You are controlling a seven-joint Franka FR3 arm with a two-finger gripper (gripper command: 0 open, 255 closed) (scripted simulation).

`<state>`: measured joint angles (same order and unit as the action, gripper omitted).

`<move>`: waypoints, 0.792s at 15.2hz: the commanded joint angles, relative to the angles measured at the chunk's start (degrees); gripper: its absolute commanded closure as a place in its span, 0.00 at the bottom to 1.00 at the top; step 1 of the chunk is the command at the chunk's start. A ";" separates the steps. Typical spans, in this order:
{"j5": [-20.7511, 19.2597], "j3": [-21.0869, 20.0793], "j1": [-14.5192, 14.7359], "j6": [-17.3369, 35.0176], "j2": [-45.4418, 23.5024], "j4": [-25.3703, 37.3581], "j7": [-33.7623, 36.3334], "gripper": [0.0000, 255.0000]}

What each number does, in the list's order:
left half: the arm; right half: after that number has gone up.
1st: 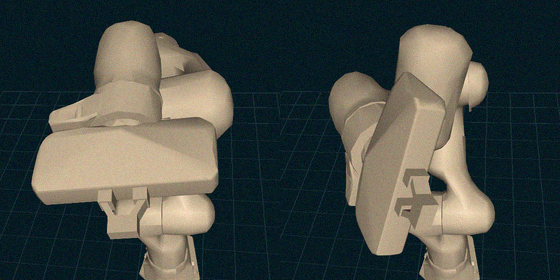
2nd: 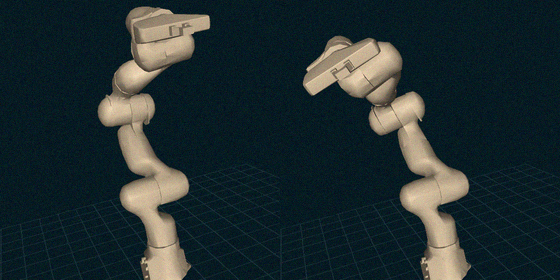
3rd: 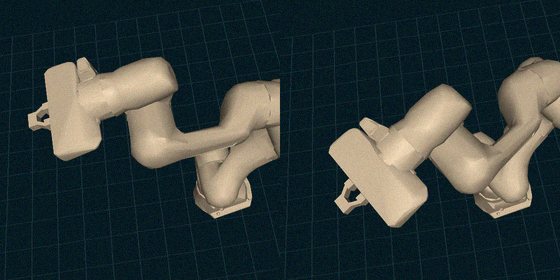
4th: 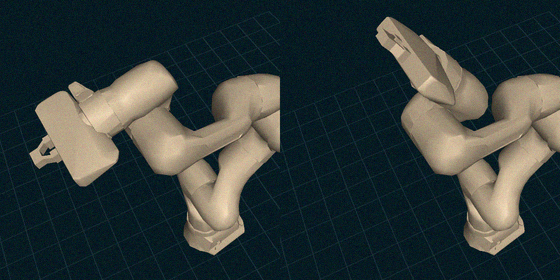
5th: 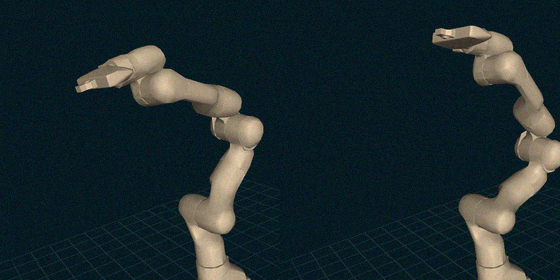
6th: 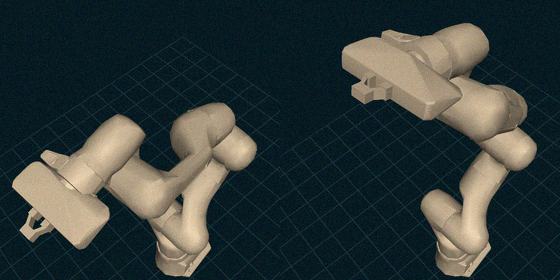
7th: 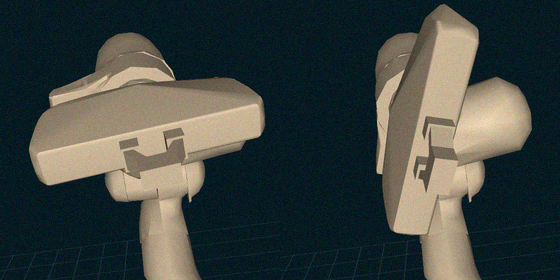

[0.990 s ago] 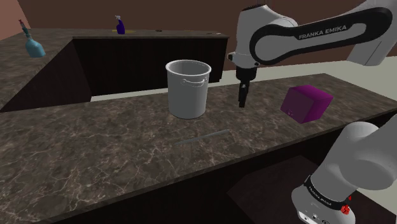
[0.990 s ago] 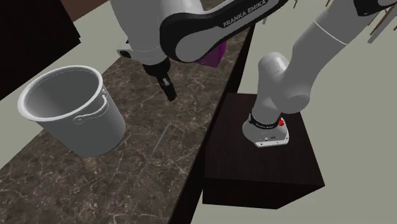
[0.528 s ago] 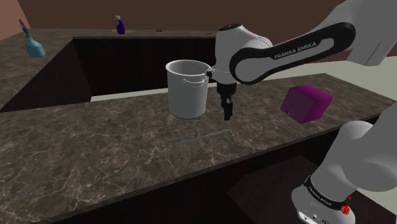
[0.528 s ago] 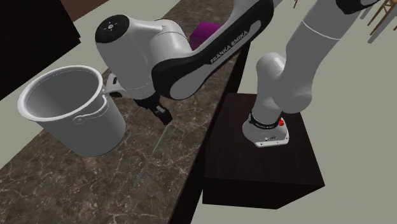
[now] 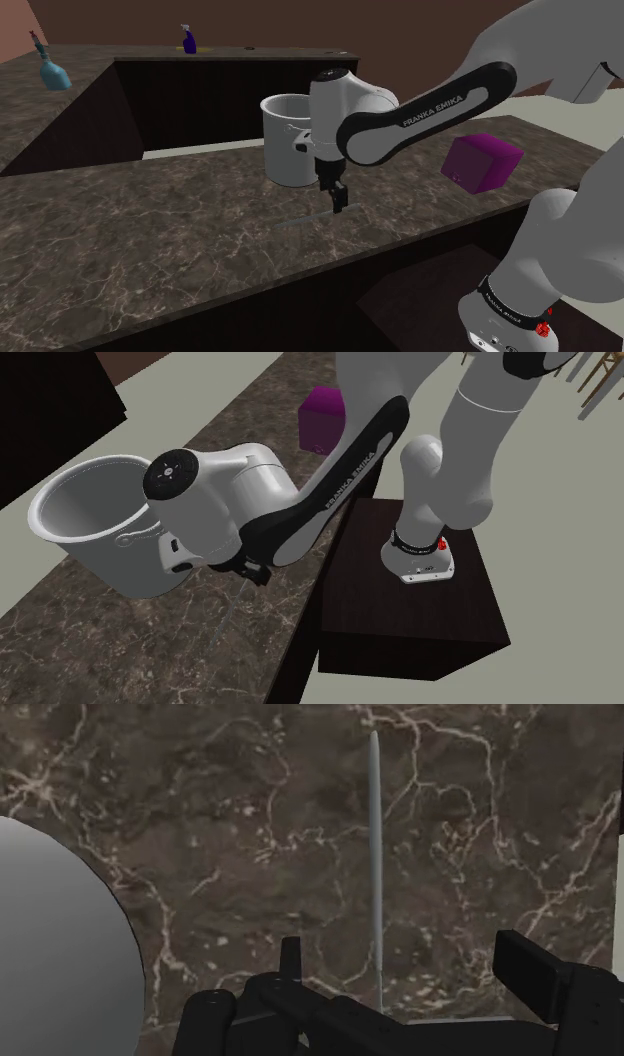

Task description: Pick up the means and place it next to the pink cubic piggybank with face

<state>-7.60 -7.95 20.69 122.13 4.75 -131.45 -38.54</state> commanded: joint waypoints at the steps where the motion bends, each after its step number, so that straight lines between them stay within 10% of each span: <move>1: -0.16 -0.05 0.08 1.28 -0.52 -0.70 -0.53 0.00; 12: -1.04 0.17 -0.21 5.66 -2.69 -2.94 0.03 0.00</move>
<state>-8.63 -7.79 20.49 127.77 2.07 -134.38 -38.51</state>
